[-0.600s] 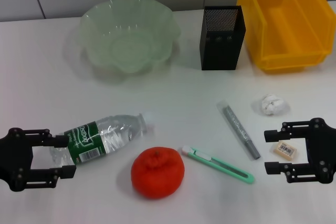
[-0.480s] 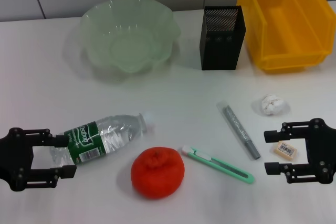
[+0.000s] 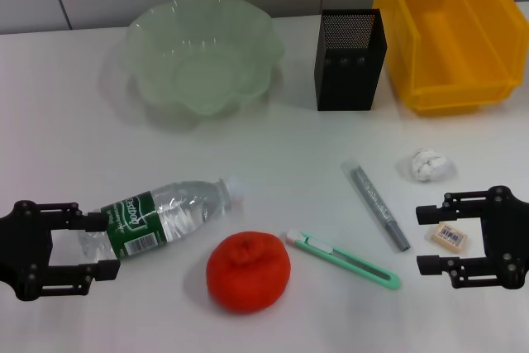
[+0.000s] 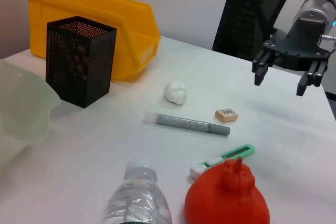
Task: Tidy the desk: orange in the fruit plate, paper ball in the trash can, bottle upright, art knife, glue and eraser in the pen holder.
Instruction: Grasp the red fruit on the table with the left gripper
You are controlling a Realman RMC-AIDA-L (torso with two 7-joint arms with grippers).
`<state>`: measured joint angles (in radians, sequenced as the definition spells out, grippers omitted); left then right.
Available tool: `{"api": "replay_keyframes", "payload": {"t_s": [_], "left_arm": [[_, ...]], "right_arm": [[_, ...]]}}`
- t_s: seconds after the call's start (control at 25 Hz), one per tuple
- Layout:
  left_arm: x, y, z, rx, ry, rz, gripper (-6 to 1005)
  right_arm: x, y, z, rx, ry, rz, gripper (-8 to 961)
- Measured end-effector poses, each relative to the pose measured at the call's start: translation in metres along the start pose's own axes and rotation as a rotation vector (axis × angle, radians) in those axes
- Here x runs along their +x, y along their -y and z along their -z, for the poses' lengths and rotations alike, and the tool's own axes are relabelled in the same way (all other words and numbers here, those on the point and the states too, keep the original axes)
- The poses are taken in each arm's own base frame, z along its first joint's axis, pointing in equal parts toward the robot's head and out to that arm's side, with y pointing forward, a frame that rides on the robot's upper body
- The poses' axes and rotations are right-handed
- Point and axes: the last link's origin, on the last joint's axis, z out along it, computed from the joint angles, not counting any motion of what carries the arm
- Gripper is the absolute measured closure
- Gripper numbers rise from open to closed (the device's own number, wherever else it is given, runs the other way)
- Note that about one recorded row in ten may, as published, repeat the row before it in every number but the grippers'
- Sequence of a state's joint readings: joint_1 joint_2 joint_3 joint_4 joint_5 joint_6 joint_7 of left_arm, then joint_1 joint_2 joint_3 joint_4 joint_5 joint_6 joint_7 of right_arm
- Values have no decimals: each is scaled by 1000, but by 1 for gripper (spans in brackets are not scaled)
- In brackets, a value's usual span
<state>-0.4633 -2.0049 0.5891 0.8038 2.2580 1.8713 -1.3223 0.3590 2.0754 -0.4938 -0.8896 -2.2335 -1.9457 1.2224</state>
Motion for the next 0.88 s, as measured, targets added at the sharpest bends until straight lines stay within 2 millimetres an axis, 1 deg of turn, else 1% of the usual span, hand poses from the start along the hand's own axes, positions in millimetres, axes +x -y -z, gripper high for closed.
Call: {"api": "replay_keyframes", "payload": {"t_s": [0.28,0.48,0.52,0.56,0.64,0.76,0.84,0.88], "left_arm": [[6,0,2,6,-12,-3,297],[13,-5,-6,-18,-31,-21,294],[15,-6,-9,-24,-29,-24,294],[21,-7,-21,-54,-8,-23,293],[25,-7,-33,-80,11,-17,292],[27,-7,-38,-88,18,-15,291],[37,-7,-64,-106,43,-41,291],[37,-7,-64,-106,43,-41,291]], "right_arm": [[0,0,0,0,0,-2,299],[1,-1,1,2,-1,-5,299],[1,-1,2,1,-2,-5,299],[1,-1,2,1,-2,-5,299],[1,-1,3,0,-3,-4,299],[0,0,4,0,-5,-2,300],[1,0,4,0,-6,-2,300],[1,0,4,0,-6,-2,300]]}}
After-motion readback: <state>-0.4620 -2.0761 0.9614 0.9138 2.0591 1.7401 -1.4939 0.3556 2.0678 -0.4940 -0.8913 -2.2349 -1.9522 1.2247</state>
